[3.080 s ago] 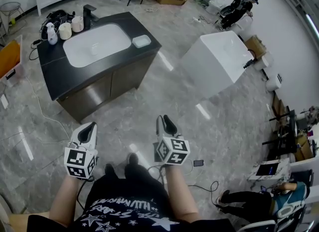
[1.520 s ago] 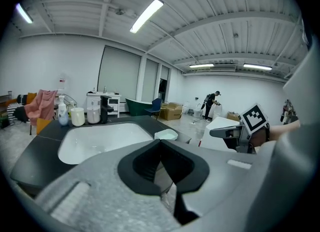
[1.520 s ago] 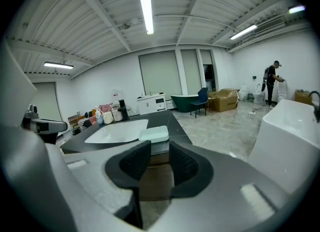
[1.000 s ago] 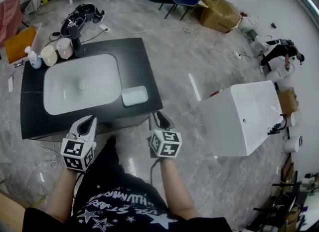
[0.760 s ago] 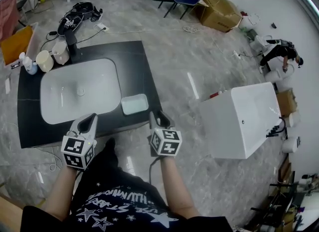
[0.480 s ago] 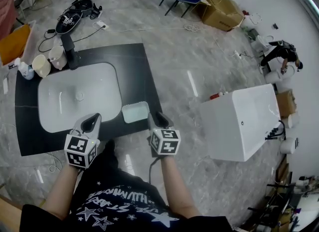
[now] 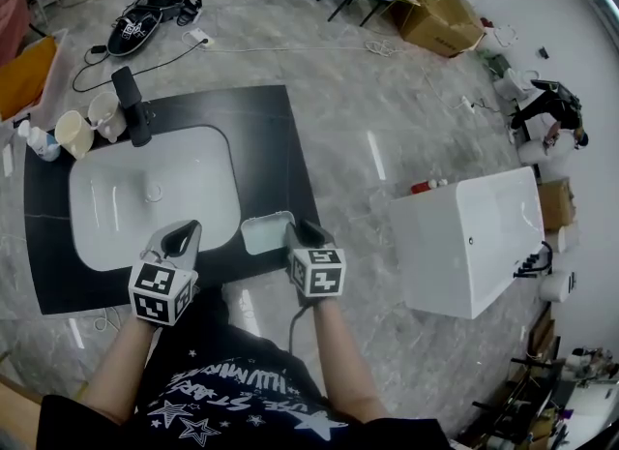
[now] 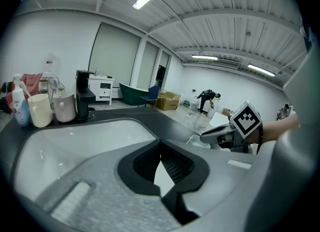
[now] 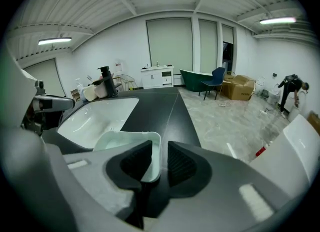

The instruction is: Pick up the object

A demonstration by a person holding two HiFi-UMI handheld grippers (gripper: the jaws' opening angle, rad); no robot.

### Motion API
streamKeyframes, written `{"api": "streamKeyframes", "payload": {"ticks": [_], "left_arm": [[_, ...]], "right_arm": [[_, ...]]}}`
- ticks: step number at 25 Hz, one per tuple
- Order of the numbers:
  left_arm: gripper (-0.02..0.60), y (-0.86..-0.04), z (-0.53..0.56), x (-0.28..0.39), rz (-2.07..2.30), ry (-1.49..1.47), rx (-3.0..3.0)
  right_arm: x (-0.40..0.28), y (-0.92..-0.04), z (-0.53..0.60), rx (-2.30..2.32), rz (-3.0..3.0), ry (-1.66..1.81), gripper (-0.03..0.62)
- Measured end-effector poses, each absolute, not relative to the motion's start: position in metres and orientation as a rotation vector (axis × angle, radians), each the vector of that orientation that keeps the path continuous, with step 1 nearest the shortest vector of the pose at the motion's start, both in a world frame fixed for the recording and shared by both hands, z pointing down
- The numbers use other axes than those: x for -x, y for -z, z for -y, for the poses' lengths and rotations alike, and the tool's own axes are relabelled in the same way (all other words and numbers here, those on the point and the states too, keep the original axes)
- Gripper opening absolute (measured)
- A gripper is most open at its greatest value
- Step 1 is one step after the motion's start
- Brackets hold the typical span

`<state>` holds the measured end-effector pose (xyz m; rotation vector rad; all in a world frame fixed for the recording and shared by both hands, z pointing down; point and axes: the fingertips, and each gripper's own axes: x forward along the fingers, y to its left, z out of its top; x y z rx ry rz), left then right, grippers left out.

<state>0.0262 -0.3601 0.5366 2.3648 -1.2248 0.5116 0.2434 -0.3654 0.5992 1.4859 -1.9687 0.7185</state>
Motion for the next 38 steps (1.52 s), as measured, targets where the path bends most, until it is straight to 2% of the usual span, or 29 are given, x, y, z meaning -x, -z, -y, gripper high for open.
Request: {"api": "streamKeyframes", "payload": {"ticks": [10, 14, 27, 38], "left_arm": [[0.008, -0.543, 0.378, -0.031, 1.209, -0.525, -2.362], [0.008, -0.545, 0.378, -0.031, 1.207, -0.534, -2.358], [0.008, -0.530, 0.356, -0.030, 1.252, -0.532, -2.381], [0.008, -0.507, 0.279, -0.032, 1.314, -0.503, -2.419]], "right_arm": [[-0.236, -0.616, 0.376, -1.377, 1.887, -0.645, 0.060], [-0.236, -0.618, 0.376, -1.388, 1.874, -0.665, 0.018], [-0.247, -0.590, 0.362, -1.530, 1.910, -0.734, 0.011], [-0.261, -0.538, 0.300, -1.640, 1.983, -0.681, 0.011]]}}
